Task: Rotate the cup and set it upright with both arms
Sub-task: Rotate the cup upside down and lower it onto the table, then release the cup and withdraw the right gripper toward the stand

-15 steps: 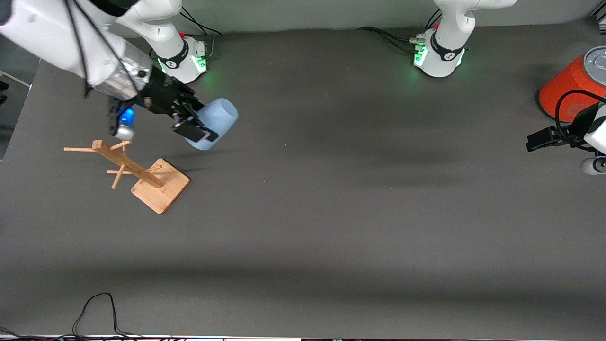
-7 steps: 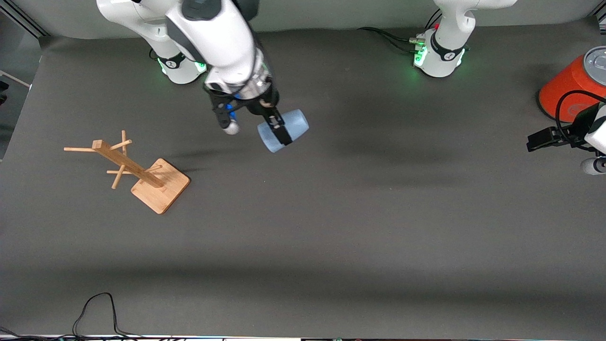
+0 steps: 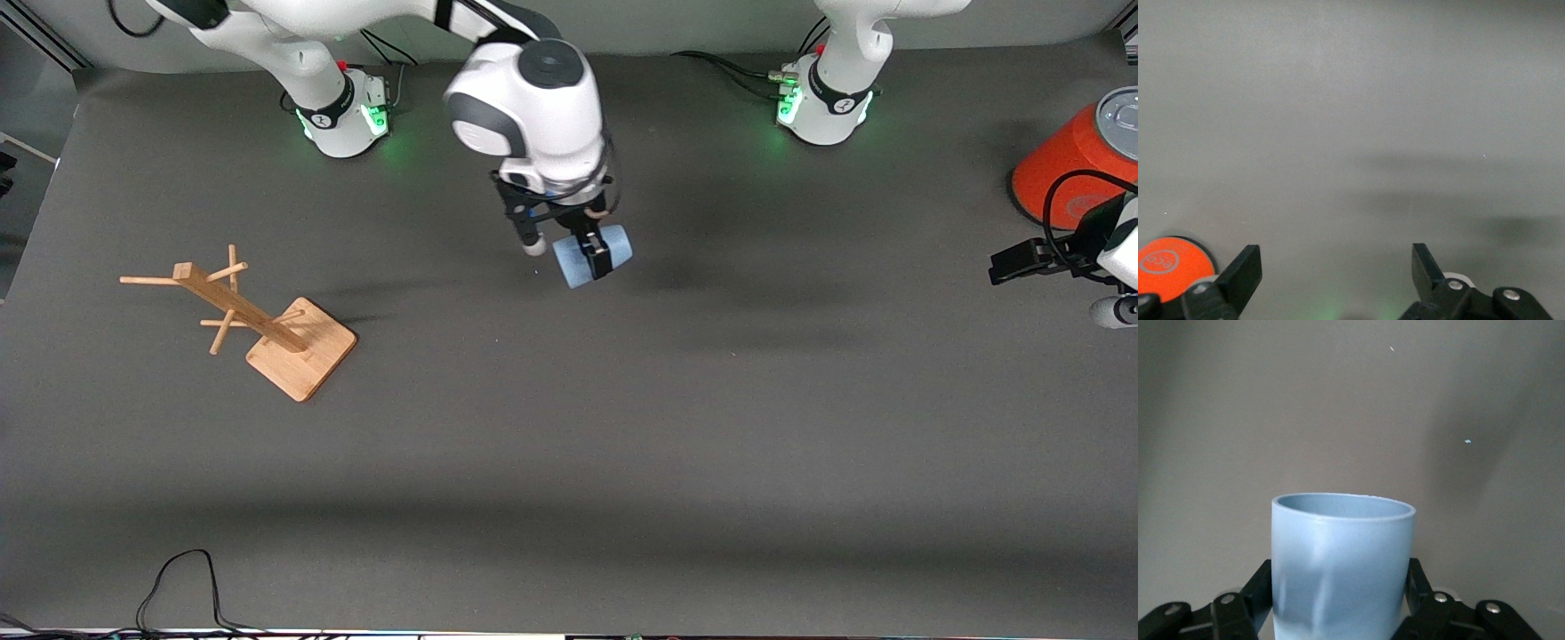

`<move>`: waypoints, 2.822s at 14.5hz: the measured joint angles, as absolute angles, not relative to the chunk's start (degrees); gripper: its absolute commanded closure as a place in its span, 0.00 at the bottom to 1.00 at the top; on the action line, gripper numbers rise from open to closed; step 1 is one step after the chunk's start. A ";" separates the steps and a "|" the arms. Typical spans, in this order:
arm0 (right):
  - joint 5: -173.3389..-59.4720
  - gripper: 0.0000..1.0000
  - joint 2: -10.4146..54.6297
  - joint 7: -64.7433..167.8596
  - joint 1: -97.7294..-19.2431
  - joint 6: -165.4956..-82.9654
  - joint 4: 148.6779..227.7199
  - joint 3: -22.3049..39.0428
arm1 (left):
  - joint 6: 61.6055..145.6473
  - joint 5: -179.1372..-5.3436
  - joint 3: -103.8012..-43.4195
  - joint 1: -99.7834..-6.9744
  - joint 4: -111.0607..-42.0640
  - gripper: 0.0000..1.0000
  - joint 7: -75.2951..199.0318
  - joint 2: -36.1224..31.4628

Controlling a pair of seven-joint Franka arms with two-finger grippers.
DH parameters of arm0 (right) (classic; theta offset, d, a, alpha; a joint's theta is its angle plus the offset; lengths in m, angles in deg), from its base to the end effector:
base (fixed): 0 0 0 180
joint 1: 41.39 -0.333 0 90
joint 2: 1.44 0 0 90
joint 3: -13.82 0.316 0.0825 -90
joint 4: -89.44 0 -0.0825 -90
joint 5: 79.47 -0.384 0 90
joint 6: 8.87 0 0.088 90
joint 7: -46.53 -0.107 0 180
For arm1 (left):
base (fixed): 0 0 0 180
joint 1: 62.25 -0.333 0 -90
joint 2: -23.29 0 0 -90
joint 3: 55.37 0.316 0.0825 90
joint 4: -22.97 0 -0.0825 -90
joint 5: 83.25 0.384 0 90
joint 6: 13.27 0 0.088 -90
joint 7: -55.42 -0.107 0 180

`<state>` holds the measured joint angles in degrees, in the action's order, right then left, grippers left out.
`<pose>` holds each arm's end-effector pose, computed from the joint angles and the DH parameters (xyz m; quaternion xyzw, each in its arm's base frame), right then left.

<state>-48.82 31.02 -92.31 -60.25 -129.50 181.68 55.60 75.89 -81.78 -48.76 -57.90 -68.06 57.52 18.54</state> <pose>0.4174 0.5446 0.3700 -0.8224 0.5645 -0.0451 0.0545 0.5732 0.0229 0.5684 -0.9975 -0.0375 0.0575 0.0175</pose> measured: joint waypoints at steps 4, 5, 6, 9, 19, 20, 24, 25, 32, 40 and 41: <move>-44.63 0.40 38.02 -98.74 -63.35 -128.81 182.26 55.42 | 76.27 -81.78 -48.76 -57.90 -68.07 0.00 57.52 17.98; -44.54 0.40 39.00 -99.44 -63.43 -128.25 182.85 55.35 | 76.52 -81.78 -48.76 -57.90 -68.07 0.00 57.52 17.68; -44.44 0.40 39.84 -100.43 -63.45 -127.89 183.49 55.09 | 76.72 -81.78 -48.76 -57.90 -68.07 0.00 57.52 17.35; -44.20 0.40 41.82 -102.63 -63.51 -127.87 184.61 53.71 | 77.28 -81.81 -48.82 -57.90 -68.07 0.00 57.51 16.51; -41.35 0.00 44.76 -105.43 -64.25 -127.98 183.91 51.33 | 77.49 -81.83 -48.90 -57.90 -68.06 0.00 57.50 16.04; -41.27 0.00 44.73 -105.30 -64.29 -127.99 183.17 51.42 | 77.49 -81.83 -48.90 -57.90 -68.06 0.00 57.50 16.01; -41.23 0.00 43.49 -98.48 -63.72 -124.70 178.74 53.90 | 77.51 -81.84 -48.91 -57.90 -68.05 0.00 57.50 15.90; -41.52 0.00 42.85 -95.74 -62.91 -122.13 177.56 55.34 | 77.51 -81.84 -48.92 -57.90 -68.05 0.00 57.49 15.90; -54.89 0.00 29.92 -62.73 -54.39 -113.12 173.30 55.77 | 77.52 -81.90 -49.01 -57.81 -68.03 0.00 57.48 15.88; -79.03 0.00 9.64 -8.25 -53.28 -107.86 173.48 24.98 | 77.79 -82.26 -54.55 -54.88 -67.86 0.00 62.60 14.02; -80.37 0.00 8.47 -2.54 -53.27 -106.96 173.51 21.87 | 78.10 -82.26 -56.23 -53.82 -67.57 0.00 65.99 13.50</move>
<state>-80.37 8.47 -2.54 -53.27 -106.96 173.51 21.87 78.10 -82.26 -56.23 -53.82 -67.57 65.99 13.50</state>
